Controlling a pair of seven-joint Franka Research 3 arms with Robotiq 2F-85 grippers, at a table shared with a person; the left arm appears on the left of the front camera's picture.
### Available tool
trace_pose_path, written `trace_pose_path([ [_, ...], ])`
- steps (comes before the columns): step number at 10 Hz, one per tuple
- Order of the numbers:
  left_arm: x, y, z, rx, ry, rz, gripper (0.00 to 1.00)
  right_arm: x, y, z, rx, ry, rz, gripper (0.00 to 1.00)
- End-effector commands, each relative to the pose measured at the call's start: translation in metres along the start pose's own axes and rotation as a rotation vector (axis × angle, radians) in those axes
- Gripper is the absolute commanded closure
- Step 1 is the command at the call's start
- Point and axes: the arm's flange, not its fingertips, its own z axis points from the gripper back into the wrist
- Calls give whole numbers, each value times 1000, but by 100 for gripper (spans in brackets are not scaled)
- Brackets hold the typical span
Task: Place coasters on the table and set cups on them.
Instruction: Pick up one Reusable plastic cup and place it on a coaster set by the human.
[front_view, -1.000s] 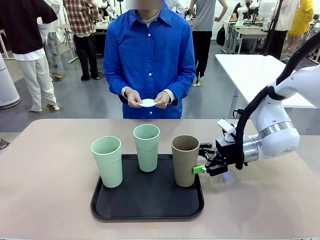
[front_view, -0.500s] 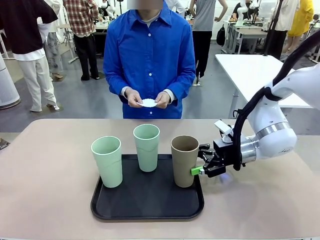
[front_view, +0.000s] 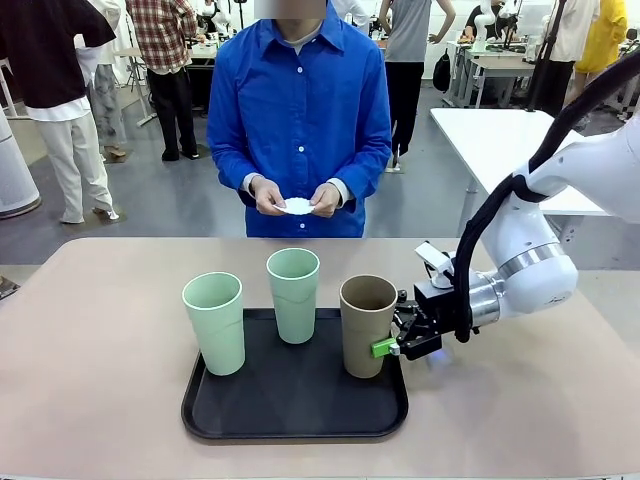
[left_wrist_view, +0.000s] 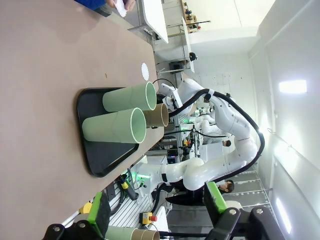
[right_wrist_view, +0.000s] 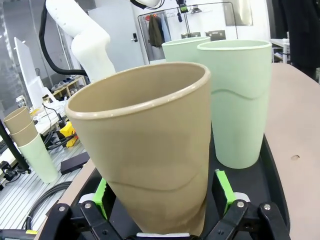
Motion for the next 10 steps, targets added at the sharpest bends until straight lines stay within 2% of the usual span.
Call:
trace_pose_path([
  [1,0,-1,1,-12,-2,-9,0,0,-11,-5,29,13,-1,0],
  [3,0,-1,1,-12,-2,-9,0,-3,-15,-12,46,25,28,0],
  [4,0,-1,1,-12,-2,-9,0,-3,-16,-10,70,20,46,40],
  [5,0,-1,1,-12,-2,-9,0,-3,-15,-9,70,23,40,55],
  [6,0,-1,1,-12,-2,-9,0,-3,-14,-8,71,17,41,96],
  [7,0,-1,1,-12,-2,-9,0,-3,-13,-8,68,14,40,100],
  [8,0,-1,1,-12,-2,-9,0,0,-10,-7,43,8,36,100],
  [10,0,-1,1,-12,-2,-9,0,39,13,11,-106,-41,-7,100],
])
